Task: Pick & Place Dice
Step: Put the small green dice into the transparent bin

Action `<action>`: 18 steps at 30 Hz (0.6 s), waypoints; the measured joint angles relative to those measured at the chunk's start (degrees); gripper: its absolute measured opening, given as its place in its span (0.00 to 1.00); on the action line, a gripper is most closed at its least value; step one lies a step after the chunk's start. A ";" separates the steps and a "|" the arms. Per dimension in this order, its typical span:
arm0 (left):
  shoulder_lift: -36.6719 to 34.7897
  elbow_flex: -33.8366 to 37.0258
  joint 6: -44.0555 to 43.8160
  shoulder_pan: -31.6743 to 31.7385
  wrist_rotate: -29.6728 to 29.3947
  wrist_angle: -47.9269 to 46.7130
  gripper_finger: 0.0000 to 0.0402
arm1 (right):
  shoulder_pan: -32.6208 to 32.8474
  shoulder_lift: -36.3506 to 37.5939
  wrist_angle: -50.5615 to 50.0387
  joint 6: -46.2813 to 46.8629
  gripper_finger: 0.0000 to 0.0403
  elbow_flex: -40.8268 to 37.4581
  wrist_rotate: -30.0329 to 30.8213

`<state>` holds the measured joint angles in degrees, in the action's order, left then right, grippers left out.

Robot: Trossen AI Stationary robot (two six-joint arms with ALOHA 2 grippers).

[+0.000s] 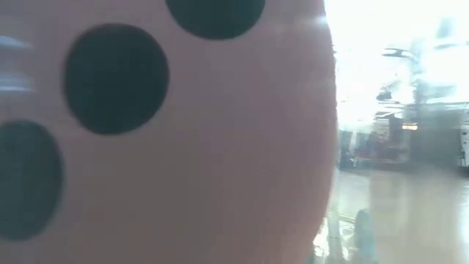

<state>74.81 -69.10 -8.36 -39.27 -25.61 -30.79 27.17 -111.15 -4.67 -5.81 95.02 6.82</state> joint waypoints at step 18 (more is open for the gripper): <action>-10.60 -0.11 -9.37 -1.80 -12.98 -18.26 0.49 | 13.65 0.77 -0.06 5.64 0.65 0.00 28.18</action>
<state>64.21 -69.21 -17.74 -41.07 -38.59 -49.04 40.82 -110.38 -4.73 -0.17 95.02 35.00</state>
